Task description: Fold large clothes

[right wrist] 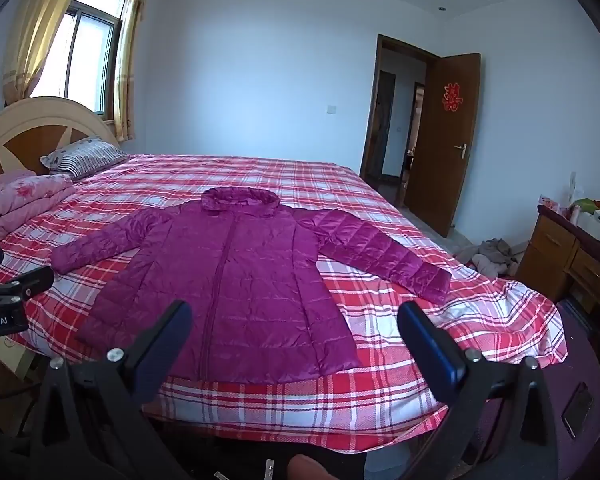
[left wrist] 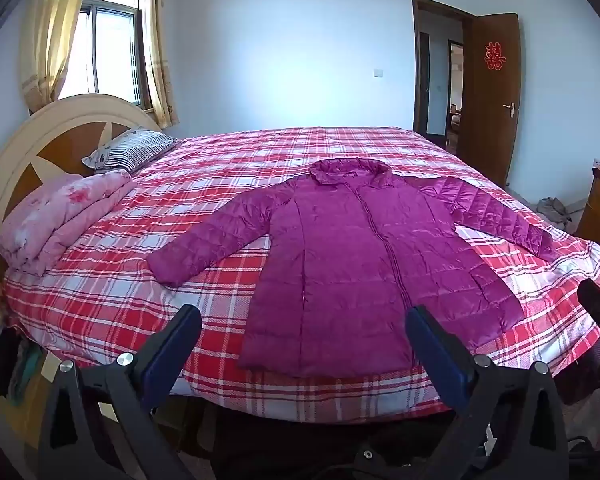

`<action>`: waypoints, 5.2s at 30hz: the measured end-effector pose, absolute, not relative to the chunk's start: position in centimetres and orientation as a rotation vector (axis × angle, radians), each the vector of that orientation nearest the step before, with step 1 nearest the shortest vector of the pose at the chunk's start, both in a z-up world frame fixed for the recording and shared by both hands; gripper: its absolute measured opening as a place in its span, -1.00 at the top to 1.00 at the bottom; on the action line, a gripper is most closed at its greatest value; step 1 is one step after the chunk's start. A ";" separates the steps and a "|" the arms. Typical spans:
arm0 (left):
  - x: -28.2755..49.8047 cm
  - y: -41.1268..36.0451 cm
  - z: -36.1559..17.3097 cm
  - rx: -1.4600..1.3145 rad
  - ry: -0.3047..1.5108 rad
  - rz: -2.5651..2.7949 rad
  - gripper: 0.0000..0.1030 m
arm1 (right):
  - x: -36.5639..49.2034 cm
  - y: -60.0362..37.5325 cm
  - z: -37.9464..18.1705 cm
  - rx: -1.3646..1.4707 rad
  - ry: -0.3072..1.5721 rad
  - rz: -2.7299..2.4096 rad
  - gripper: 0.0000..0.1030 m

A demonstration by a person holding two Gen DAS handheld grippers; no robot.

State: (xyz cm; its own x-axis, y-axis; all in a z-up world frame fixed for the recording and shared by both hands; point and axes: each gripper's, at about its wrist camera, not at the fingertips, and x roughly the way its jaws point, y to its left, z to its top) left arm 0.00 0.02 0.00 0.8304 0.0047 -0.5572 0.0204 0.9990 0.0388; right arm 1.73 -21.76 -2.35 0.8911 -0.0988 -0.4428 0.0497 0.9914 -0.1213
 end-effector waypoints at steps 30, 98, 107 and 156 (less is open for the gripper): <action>0.6 0.9 -0.3 0.023 0.597 0.025 -0.98 | 2.4 -23.0 -3.1 -0.066 0.488 -0.092 -1.00; 2.7 2.0 -1.4 0.033 0.618 0.044 -0.98 | 3.3 -24.5 -4.6 0.039 0.489 -0.035 -1.00; 9.9 2.3 -4.7 0.084 0.634 0.102 -0.98 | 8.2 -30.8 -8.1 0.203 0.622 -0.079 -1.00; 35.2 2.7 -18.0 -0.101 0.859 0.053 -0.98 | 34.0 -41.9 2.5 -0.159 0.481 -0.450 0.77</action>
